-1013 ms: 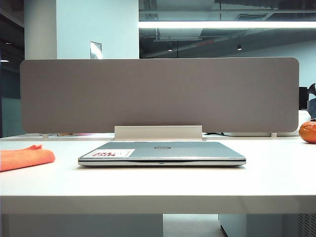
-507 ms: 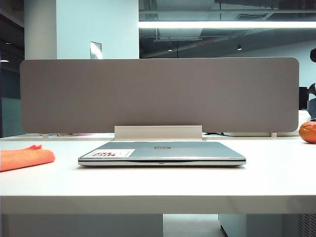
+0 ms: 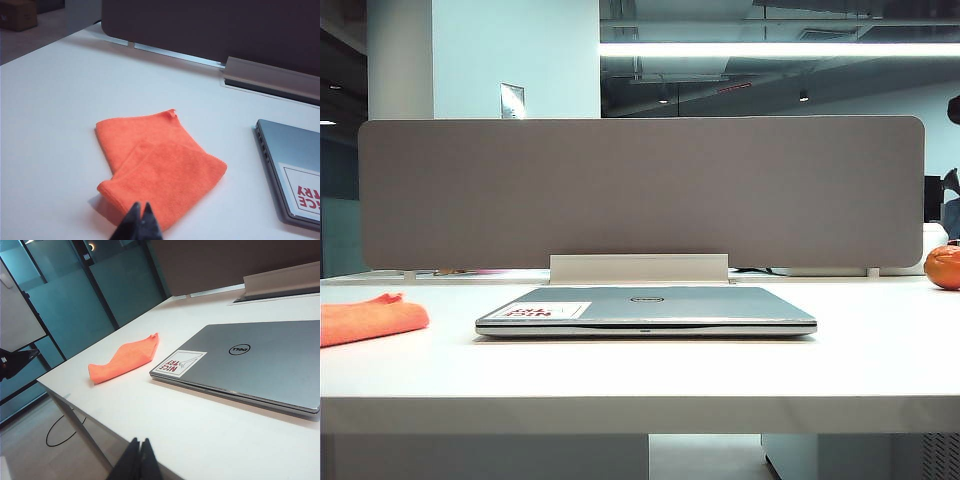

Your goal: Pick up the orange rag and put it over the laptop.

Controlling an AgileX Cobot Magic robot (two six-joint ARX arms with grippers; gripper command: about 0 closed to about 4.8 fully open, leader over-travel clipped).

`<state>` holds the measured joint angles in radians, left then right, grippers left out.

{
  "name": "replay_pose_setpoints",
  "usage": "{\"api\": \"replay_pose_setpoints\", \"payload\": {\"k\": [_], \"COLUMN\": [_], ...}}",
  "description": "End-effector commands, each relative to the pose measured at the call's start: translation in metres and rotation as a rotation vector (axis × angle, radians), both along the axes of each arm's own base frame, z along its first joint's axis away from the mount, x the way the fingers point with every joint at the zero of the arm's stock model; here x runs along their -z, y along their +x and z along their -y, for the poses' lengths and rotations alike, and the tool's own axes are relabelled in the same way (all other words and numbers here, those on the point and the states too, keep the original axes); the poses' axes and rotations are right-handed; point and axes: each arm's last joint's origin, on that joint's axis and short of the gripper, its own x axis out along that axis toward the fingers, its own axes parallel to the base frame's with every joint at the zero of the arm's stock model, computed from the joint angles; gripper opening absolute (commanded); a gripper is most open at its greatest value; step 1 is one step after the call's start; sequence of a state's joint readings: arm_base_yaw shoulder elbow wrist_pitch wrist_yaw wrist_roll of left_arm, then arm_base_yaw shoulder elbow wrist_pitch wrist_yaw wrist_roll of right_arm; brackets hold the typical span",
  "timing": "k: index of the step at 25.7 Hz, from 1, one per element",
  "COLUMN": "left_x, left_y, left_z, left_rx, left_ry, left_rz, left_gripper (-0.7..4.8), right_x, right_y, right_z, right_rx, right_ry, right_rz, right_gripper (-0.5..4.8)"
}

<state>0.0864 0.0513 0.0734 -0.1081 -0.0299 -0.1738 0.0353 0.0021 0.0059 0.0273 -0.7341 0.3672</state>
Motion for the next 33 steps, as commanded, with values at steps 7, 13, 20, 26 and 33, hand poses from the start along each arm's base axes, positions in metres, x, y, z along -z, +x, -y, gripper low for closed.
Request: {"api": "replay_pose_setpoints", "payload": {"k": [7, 13, 20, 26, 33], "left_x": [-0.036, -0.066, -0.092, -0.095, -0.069], "left_y": [0.03, 0.076, 0.135, 0.164, 0.166], "left_z": [-0.003, -0.007, -0.01, -0.015, -0.03], "left_rx": [0.007, 0.009, 0.07, 0.057, 0.002], "left_ry": [-0.004, -0.016, -0.01, -0.032, -0.089], "left_rz": [-0.136, -0.26, -0.423, -0.601, -0.807], "left_gripper": [-0.06, -0.06, -0.06, -0.03, 1.57], "right_x": [0.0, 0.0, 0.001, 0.001, 0.001], "right_y": [0.0, 0.0, 0.0, 0.0, 0.0], "right_z": [0.0, 0.0, 0.0, 0.0, 0.0], "right_rx": [-0.002, -0.001, 0.002, 0.003, 0.003], "right_ry": [0.002, 0.002, 0.0, 0.0, -0.001], "right_rz": [0.01, 0.01, 0.003, 0.001, -0.002], "right_gripper": [-0.05, -0.05, -0.05, -0.05, -0.05]}}
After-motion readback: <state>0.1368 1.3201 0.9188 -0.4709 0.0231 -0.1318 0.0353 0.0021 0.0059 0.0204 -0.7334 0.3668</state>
